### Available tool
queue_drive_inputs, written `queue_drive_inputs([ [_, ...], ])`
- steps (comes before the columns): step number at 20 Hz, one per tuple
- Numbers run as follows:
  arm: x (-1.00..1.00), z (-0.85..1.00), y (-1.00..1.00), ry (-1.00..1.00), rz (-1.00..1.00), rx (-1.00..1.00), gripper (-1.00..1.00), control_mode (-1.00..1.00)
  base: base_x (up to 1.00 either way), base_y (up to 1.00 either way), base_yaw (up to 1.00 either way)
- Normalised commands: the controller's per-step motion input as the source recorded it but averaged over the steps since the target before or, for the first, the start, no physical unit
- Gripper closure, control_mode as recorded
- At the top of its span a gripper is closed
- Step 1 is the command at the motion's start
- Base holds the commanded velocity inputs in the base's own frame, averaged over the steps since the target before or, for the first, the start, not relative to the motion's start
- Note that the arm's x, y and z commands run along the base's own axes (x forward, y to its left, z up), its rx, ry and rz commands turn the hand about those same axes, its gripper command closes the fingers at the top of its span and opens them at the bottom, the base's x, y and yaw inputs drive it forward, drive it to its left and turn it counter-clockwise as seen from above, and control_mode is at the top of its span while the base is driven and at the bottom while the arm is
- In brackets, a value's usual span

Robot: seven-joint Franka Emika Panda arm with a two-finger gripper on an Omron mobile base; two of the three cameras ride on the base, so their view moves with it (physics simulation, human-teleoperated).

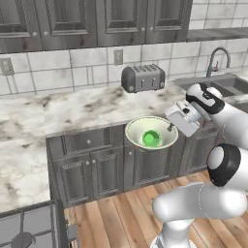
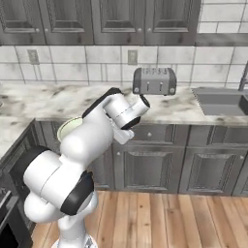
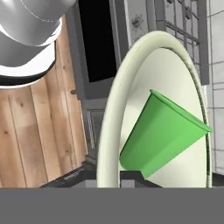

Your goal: Place the cup inside the bowl on the dining table and move the bowl to any counter.

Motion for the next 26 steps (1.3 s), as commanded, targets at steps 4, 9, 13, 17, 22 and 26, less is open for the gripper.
queue_drive_inputs([
  [4,0.0,0.0,0.0,0.0,0.0,0.0,1.0,1.0,1.0,0.31,-0.01],
  [9,0.0,0.0,0.0,0.0,0.0,0.0,1.0,1.0,0.97,0.0,0.01],
  [13,0.0,0.0,0.0,0.0,0.0,0.0,1.0,1.0,0.44,0.0,0.0],
  [17,0.0,0.0,0.0,0.0,0.0,0.0,1.0,1.0,0.0,0.0,0.0],
  [22,0.0,0.0,0.0,0.0,0.0,0.0,1.0,1.0,0.0,0.0,0.0],
  [26,0.0,0.0,0.0,0.0,0.0,0.0,1.0,1.0,0.0,0.0,0.0],
])
